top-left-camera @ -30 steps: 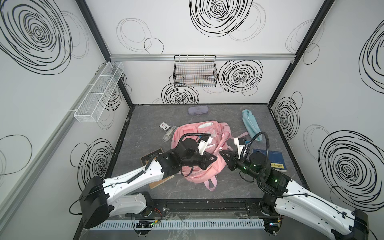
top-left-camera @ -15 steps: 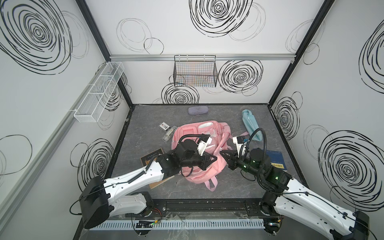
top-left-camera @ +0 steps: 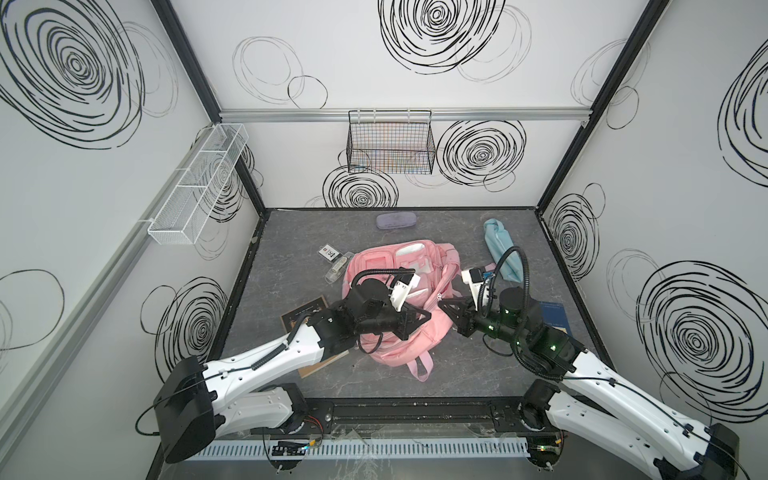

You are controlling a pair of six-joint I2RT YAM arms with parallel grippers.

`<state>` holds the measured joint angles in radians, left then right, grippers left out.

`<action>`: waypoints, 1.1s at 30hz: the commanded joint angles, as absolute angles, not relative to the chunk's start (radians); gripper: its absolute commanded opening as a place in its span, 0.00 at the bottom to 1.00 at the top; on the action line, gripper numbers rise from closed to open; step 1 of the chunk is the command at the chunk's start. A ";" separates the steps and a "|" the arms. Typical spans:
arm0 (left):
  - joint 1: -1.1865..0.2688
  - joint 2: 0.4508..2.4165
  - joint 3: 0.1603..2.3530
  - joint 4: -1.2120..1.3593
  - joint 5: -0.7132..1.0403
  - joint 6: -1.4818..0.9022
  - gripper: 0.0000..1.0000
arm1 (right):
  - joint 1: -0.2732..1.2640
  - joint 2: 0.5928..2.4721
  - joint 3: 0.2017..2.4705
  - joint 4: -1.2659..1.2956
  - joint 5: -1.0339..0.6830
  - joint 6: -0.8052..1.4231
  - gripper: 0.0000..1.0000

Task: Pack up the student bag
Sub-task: 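Drag the zipper pull farther around the bag with the right gripper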

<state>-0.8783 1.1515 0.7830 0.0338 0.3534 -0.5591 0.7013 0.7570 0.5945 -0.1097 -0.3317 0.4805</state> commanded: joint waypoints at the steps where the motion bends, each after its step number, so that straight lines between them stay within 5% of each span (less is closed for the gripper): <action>1: -0.845 1.074 0.778 0.080 0.353 -0.530 0.00 | 0.628 0.759 0.613 -0.221 -0.200 0.437 0.00; 33: -0.729 0.965 0.658 -0.128 0.330 -0.402 0.00 | 0.396 0.838 0.698 -0.329 -0.294 0.304 0.00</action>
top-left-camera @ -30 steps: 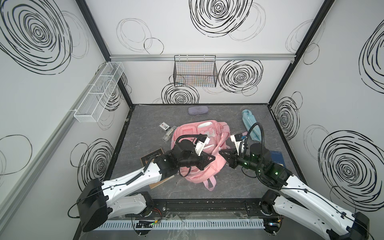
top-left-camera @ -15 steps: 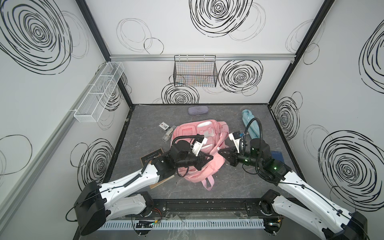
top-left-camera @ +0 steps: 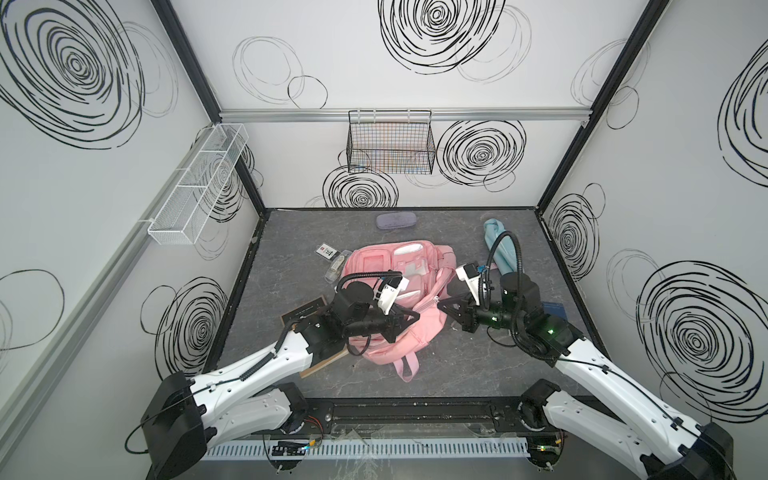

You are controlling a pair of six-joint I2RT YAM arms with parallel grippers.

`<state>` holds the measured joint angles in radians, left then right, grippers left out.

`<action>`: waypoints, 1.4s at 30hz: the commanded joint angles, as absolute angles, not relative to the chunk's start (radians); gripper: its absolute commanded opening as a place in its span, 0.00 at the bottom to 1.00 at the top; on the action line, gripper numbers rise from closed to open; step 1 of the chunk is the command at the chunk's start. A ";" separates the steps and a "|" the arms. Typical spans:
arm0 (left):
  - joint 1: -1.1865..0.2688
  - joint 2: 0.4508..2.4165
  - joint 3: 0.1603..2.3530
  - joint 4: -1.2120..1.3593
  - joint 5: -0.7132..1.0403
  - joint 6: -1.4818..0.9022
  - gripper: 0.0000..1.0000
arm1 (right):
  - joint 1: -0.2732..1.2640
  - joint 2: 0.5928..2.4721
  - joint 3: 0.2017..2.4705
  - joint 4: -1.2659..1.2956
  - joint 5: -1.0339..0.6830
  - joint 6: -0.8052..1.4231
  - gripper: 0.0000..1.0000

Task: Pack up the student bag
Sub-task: 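Drag the zipper pull farther around the bag with the right gripper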

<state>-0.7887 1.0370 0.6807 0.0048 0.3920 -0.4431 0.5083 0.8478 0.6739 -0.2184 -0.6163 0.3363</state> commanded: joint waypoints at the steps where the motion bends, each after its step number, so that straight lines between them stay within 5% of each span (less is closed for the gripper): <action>1: -0.719 0.960 0.653 -0.142 0.327 -0.401 0.00 | 0.389 0.840 0.704 -0.333 -0.297 0.301 0.00; 13: -0.689 0.897 0.624 -0.201 0.295 -0.380 0.00 | 0.338 0.878 0.716 -0.338 -0.230 0.272 0.00; 19: -0.703 0.880 0.634 -0.142 0.316 -0.374 0.00 | 0.356 0.890 0.731 -0.268 -0.460 0.302 0.00; 20: -0.711 0.883 0.644 -0.140 0.307 -0.363 0.07 | 0.364 0.894 0.734 -0.268 -0.482 0.311 0.00; 22: -0.739 0.887 0.679 -0.140 0.257 -0.334 0.41 | 0.373 0.903 0.736 -0.274 -0.528 0.327 0.00; 25: -0.788 0.888 0.731 -0.142 0.178 -0.267 0.55 | 0.377 0.914 0.727 -0.286 -0.592 0.361 0.00; 34: -1.068 1.012 0.871 -0.107 -0.071 -0.029 0.57 | 0.407 0.914 0.628 -0.152 -0.721 0.646 0.00; 36: -1.091 1.056 0.873 -0.083 -0.084 -0.009 0.57 | 0.411 0.913 0.607 -0.133 -0.721 0.679 0.12; 38: -1.092 1.096 0.865 -0.057 -0.071 -0.007 0.56 | 0.411 0.907 0.584 -0.134 -0.699 0.679 0.14; 42: -1.092 1.166 0.838 -0.015 -0.066 -0.010 0.55 | 0.403 0.896 0.529 -0.119 -0.677 0.679 0.41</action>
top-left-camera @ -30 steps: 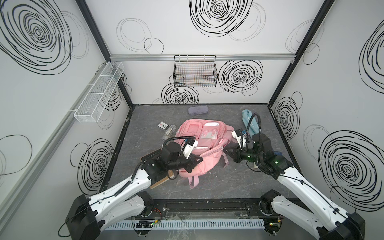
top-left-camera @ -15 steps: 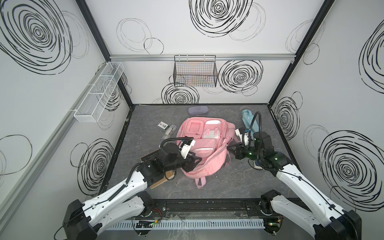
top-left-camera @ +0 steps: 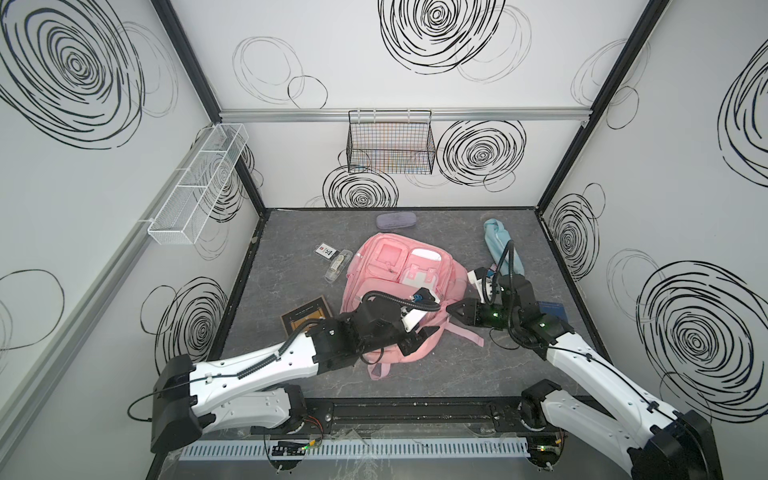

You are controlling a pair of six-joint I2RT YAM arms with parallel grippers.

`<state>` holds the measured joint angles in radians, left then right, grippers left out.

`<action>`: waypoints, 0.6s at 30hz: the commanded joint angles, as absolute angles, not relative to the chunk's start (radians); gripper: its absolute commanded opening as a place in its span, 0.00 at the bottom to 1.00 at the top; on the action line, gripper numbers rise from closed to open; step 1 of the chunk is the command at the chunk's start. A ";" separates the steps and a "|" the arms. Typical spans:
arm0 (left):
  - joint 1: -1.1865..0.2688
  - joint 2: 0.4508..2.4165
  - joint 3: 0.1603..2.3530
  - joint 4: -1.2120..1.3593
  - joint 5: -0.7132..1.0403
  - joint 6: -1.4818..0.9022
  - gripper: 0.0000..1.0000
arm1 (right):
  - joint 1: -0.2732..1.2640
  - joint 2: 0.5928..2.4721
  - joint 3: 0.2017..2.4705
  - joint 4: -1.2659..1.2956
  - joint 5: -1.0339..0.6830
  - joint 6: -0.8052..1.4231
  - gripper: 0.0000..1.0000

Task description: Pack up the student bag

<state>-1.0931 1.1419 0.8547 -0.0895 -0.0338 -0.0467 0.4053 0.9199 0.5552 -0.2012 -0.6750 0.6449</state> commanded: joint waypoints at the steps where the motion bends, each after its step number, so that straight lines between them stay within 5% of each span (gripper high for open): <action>1: -1.092 1.177 0.832 -0.008 -0.063 -0.013 0.55 | 0.398 0.893 0.513 -0.108 -0.674 0.681 0.42; 10: -1.130 1.293 0.824 0.035 -0.086 -0.042 0.57 | 0.236 0.830 0.376 -0.042 -0.553 0.673 0.45; 18: -1.138 1.574 1.050 -0.140 -0.058 0.026 0.63 | 0.137 0.904 0.361 -0.006 -0.596 0.682 0.44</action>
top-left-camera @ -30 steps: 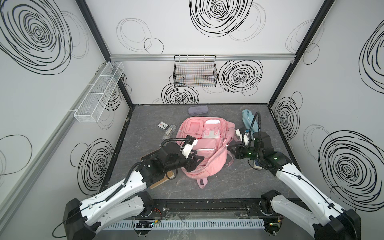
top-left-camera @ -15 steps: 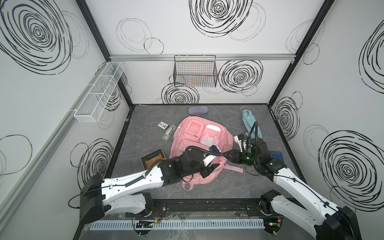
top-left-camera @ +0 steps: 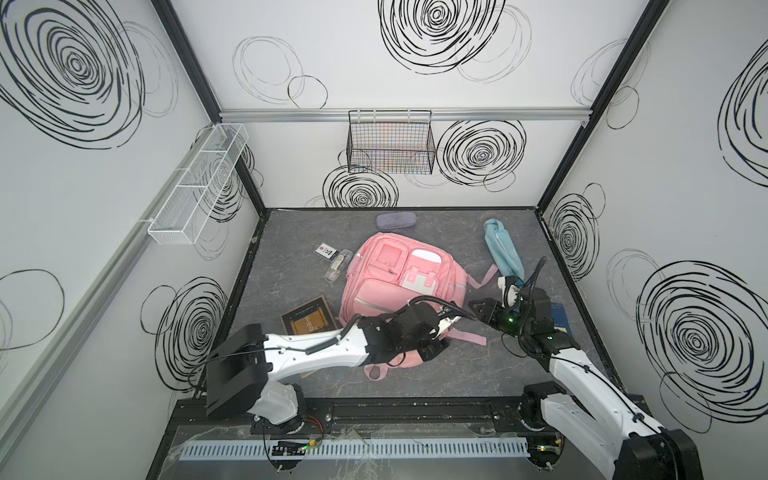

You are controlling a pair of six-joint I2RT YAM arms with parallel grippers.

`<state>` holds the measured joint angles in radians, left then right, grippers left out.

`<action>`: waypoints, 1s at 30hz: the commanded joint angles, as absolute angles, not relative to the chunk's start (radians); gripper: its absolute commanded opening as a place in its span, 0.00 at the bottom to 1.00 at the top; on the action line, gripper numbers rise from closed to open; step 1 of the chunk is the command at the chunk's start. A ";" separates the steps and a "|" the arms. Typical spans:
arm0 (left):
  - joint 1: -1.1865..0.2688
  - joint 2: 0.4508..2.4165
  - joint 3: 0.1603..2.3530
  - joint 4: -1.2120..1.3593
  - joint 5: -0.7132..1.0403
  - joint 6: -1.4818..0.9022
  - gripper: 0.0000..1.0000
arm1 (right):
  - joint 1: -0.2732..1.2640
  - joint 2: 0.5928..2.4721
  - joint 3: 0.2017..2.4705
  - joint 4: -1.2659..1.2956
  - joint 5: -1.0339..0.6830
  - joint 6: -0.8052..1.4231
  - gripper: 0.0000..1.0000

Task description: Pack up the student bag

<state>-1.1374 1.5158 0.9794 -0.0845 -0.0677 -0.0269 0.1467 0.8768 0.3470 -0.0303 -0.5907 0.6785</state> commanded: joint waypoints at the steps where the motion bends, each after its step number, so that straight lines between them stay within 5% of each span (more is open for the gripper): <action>1: -1.138 1.610 1.073 -0.166 -0.069 0.039 0.63 | 0.134 0.915 0.364 -0.014 -0.602 0.677 0.44; 30: -1.142 1.724 1.194 -0.222 -0.121 0.125 0.63 | 0.112 0.902 0.316 0.015 -0.661 0.650 0.51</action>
